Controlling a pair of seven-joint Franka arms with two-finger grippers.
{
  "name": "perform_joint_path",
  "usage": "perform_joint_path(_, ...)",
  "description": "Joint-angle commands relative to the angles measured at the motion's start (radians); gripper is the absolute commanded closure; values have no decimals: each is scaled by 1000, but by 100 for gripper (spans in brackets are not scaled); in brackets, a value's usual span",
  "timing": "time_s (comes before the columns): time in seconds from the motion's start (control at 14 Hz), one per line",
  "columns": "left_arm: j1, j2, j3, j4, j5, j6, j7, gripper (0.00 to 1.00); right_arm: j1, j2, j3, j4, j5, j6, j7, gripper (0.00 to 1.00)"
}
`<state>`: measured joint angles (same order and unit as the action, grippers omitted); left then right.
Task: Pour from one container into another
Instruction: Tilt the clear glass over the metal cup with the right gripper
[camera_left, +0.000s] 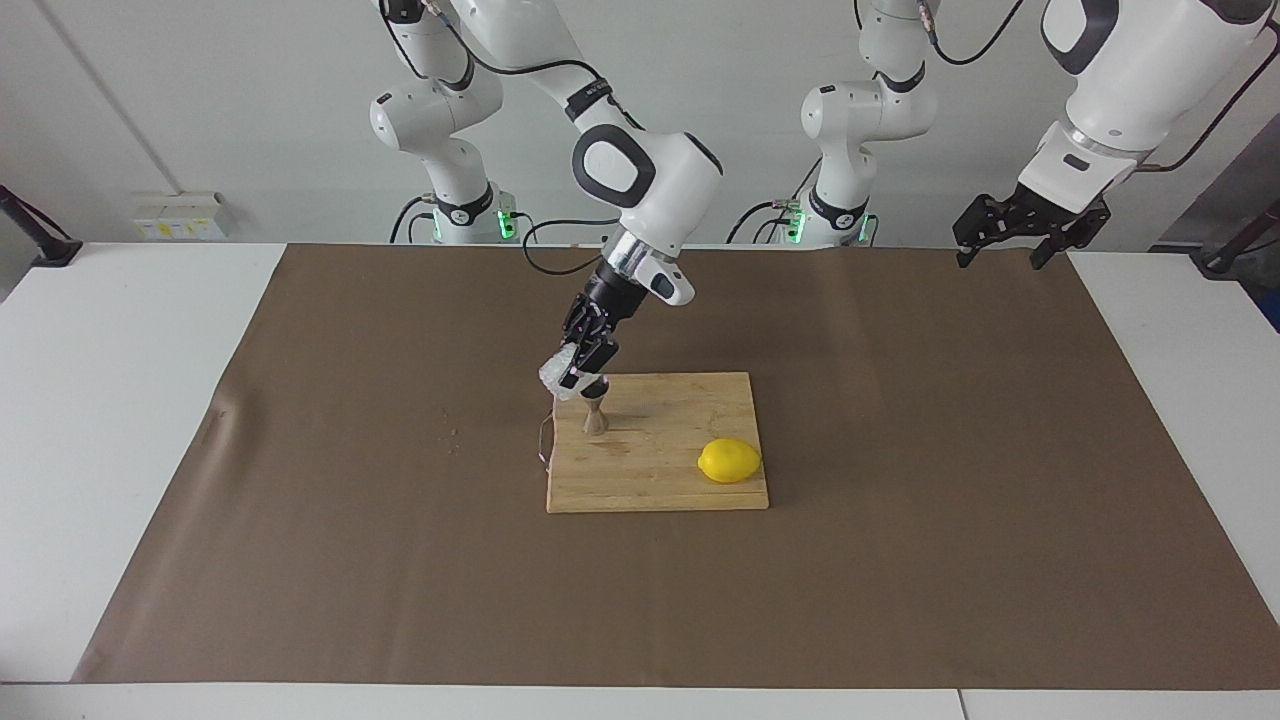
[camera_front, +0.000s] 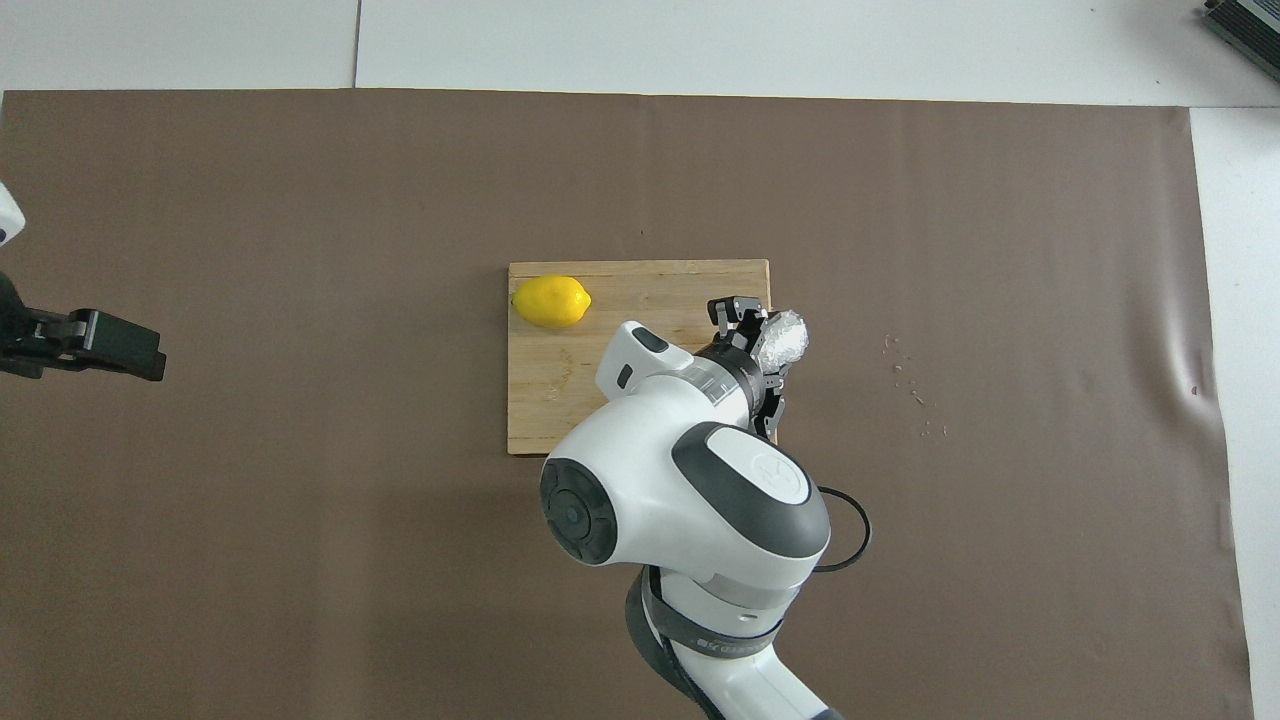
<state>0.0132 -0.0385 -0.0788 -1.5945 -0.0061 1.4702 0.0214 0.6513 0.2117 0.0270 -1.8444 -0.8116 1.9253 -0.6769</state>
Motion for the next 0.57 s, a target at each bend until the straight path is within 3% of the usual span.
perform_joint_path(0.0, 2, -27, 2, -28, -11, -2, -5, 0, -33, -28, 8, -4, 51, 3, 2, 100)
perform_joint_path(0.5, 2, -27, 2, -28, -9, -2, -5, 0, -91, -32, 8, 25, 215, 38, -27, 100)
